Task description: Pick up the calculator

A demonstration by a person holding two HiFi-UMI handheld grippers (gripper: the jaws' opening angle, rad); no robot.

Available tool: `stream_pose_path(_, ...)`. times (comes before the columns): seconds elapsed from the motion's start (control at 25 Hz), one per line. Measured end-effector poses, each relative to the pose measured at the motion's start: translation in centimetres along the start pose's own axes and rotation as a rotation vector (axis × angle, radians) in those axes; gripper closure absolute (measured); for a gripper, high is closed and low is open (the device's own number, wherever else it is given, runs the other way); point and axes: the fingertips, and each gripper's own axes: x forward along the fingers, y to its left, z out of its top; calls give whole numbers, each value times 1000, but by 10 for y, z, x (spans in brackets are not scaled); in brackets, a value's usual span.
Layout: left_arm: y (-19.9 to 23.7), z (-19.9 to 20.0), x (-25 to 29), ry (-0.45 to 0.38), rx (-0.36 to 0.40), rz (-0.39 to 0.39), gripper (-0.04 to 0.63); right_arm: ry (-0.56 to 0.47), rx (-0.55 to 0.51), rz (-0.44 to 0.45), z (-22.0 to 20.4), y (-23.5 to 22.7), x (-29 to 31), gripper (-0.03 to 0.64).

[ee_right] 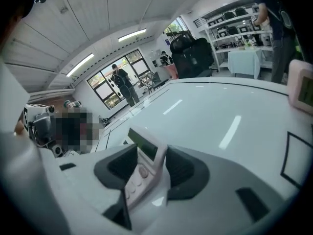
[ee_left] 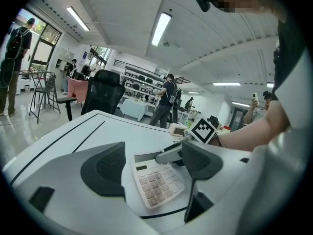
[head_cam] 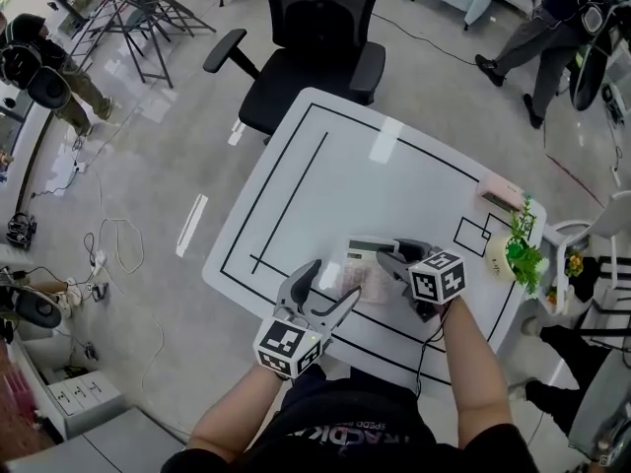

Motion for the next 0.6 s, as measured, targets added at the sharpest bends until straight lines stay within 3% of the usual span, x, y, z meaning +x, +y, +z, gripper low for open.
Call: stream_pose_path(0.6,4,-9,-8,18,-51,-13,245,-109,37,91,12,18,-18,524)
